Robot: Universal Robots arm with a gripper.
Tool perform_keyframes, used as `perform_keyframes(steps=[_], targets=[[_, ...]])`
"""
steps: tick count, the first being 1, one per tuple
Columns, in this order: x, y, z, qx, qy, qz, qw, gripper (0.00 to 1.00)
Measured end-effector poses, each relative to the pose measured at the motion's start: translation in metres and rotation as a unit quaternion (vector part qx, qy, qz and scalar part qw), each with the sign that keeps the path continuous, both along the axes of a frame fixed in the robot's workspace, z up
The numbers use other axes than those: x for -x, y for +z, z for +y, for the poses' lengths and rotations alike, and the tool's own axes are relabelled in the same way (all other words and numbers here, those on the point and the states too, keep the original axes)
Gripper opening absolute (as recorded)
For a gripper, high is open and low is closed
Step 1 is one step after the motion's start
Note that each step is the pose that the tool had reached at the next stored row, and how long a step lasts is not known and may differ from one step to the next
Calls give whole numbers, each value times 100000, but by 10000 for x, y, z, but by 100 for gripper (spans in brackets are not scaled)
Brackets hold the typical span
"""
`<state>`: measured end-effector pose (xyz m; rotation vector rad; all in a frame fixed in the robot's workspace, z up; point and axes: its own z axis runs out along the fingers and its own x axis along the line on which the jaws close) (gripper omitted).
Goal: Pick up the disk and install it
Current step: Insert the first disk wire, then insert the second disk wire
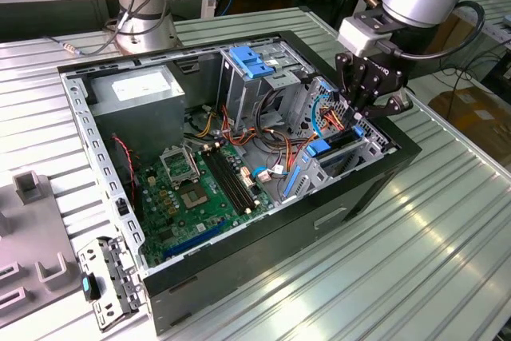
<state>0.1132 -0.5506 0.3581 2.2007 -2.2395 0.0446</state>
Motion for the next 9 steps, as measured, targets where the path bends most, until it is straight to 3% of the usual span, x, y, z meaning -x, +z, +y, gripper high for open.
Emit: perform_keyframes(steps=[9], targets=[[0,2,0,-3,-2,1,100000,11]])
